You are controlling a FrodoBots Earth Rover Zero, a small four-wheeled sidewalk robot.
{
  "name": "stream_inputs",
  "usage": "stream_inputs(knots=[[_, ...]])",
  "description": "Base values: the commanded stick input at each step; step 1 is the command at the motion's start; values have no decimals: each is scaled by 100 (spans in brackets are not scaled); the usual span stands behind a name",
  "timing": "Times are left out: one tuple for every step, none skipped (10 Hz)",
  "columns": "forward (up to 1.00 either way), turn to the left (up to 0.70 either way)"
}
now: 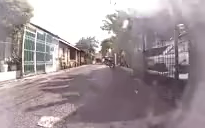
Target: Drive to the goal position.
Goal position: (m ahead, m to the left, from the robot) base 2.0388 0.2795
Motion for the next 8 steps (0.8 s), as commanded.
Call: stream_inputs(knots=[[85, 0], [85, 0], [85, 0], [85, 0], [85, 0], [85, 0], [85, 0], [85, 0]])
